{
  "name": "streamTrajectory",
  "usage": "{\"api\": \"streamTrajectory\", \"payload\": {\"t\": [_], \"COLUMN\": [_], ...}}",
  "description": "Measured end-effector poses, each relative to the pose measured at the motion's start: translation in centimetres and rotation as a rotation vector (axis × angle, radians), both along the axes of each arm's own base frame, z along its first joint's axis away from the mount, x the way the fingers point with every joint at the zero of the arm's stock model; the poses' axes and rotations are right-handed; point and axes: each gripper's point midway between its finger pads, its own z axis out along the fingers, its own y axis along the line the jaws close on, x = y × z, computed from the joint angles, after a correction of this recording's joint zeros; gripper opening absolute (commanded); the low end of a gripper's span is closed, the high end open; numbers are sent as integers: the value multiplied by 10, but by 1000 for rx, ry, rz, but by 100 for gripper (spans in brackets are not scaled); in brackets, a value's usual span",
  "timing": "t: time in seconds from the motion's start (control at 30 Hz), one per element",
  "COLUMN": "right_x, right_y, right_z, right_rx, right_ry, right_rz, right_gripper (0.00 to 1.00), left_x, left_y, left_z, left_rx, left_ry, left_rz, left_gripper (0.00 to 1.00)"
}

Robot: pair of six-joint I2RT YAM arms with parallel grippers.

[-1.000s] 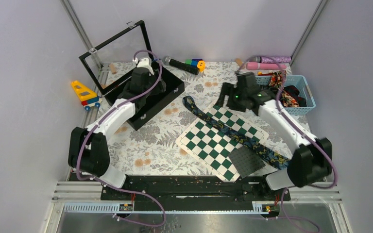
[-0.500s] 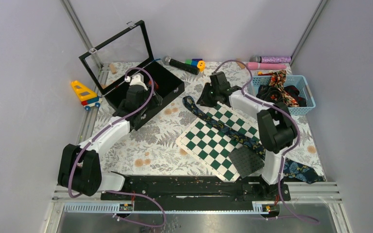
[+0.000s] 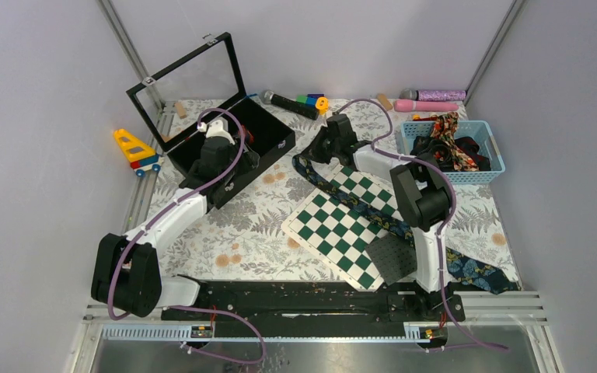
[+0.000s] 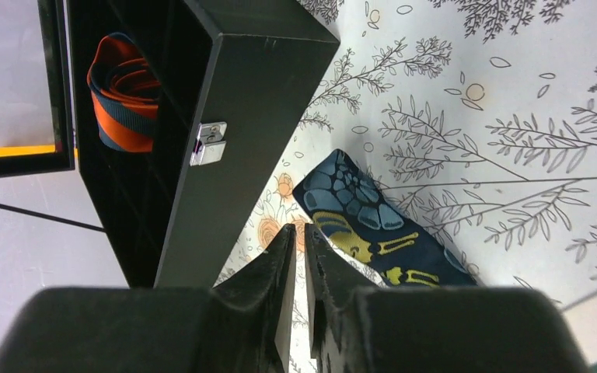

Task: Roll the ties
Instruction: Move the tie to the center of the board.

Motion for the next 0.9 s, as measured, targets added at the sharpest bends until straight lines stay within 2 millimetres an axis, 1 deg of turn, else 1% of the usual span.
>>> {"api": "streamTrajectory", "payload": {"t": [0.13,0.3,0.4,0.57,0.73,0.8,0.9], "right_x": [4,3,2,-4,-16,-22,-26], "right_y": [9,22,28,41,55,59,61], "right_z": [-8,-15,-19,-31,-46,-49,-48], "right_rx": [19,26,26,17,0,-13,-35], "right_ry": [13,26,30,45,66,70,48], "right_rz": [-8,0,8,31,63,82,116], "right_gripper": [14,14,13,13,13,13,14], "left_x": [0,-1,-2,-2,-2,-3,-3], "left_y": [1,2,3,4,5,5,7], "left_z": [3,6,5,4,5,7,11], "left_rx": [-1,-2,0,2,4,3,5], "left_ry": [-8,-19,-17,-15,-19,-24,-34], "left_rz": [3,9,10,13,18,22,31], "left_gripper": [45,45,45,45,45,45,45]}}
